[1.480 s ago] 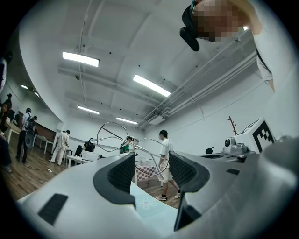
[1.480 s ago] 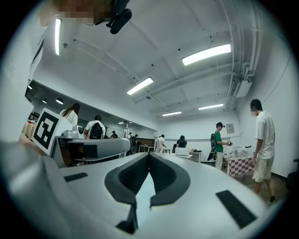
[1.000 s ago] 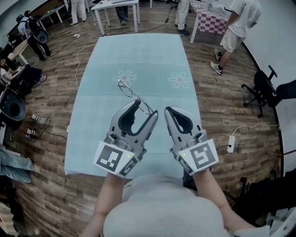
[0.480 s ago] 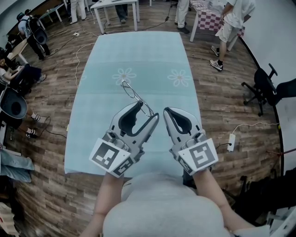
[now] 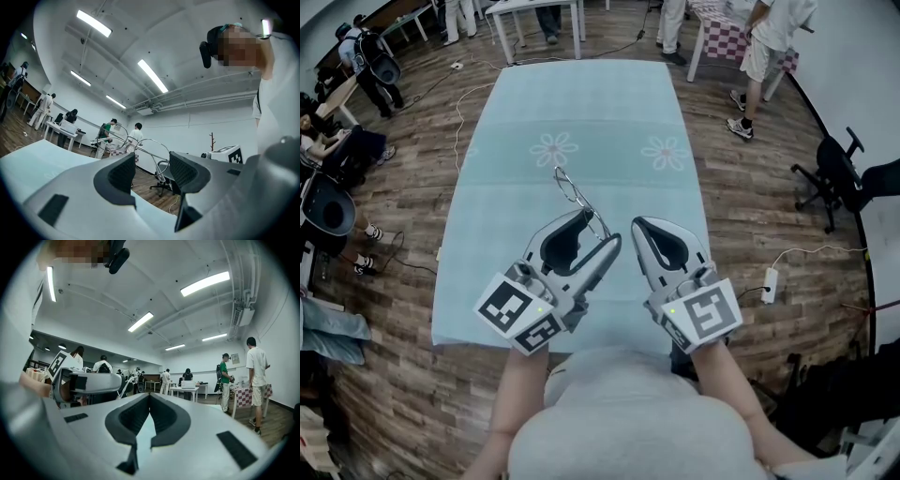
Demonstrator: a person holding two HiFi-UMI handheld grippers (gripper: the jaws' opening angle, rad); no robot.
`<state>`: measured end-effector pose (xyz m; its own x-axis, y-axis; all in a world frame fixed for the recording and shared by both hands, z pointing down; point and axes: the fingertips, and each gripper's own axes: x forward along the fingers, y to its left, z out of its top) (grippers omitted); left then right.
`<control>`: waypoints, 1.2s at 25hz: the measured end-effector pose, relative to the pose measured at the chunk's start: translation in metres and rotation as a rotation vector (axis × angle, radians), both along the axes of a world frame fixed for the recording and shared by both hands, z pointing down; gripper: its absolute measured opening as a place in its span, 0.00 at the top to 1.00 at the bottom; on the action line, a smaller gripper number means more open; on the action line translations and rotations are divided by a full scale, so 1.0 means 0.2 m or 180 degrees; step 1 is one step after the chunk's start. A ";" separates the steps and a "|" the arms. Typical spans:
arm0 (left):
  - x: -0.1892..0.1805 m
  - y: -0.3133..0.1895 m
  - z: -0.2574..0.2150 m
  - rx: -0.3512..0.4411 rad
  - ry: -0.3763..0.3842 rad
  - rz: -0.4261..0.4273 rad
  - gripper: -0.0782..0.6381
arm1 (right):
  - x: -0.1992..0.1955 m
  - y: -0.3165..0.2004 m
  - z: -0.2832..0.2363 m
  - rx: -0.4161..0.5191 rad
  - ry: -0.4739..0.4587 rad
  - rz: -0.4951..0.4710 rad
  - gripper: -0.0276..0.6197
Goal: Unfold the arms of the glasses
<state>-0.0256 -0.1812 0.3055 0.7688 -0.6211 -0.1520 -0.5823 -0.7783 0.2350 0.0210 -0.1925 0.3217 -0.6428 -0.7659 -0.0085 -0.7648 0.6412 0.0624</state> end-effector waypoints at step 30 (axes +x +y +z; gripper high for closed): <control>-0.04 0.22 -0.05 -0.0283 0.0864 0.1120 0.56 | -0.01 0.20 0.04 -0.0178 -0.0114 -0.0240 0.94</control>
<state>-0.0344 -0.1377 0.2948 0.8751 -0.3490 -0.3352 -0.1940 -0.8876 0.4177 0.0183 -0.1523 0.3300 -0.6988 -0.7153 0.0088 -0.7153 0.6988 -0.0016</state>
